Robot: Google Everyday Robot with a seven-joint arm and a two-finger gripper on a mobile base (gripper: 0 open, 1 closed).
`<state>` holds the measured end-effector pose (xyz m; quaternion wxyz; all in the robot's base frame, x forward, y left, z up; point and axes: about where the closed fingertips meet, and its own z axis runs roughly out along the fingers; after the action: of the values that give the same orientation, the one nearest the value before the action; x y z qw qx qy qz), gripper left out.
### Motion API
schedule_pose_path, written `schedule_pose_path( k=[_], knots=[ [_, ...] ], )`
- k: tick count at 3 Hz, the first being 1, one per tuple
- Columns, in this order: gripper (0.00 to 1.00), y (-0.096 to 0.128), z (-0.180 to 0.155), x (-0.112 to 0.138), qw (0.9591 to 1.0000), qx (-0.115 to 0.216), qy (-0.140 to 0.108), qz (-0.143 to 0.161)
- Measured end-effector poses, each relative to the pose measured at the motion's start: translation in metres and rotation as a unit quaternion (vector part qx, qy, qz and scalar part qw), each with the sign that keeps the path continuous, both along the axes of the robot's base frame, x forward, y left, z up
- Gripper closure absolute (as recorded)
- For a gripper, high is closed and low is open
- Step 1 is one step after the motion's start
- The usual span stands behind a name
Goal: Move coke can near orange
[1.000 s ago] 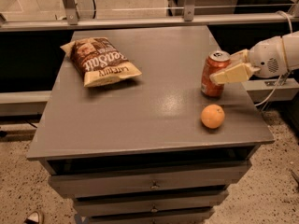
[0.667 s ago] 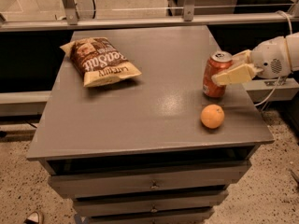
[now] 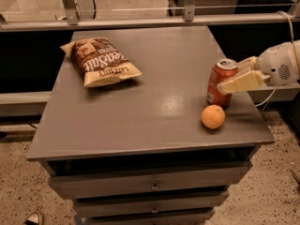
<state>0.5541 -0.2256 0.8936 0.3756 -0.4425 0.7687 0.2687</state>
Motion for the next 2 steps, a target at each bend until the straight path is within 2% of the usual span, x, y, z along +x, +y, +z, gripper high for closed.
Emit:
schedule_pose_path(
  k=[1, 2],
  knots=[
    [0.14, -0.0010, -0.0062, -0.0057, 1.0000, 0.001, 0.009, 0.000],
    [0.00, -0.0030, -0.0077, -0.0098, 0.9999, 0.001, 0.013, -0.001]
  ],
)
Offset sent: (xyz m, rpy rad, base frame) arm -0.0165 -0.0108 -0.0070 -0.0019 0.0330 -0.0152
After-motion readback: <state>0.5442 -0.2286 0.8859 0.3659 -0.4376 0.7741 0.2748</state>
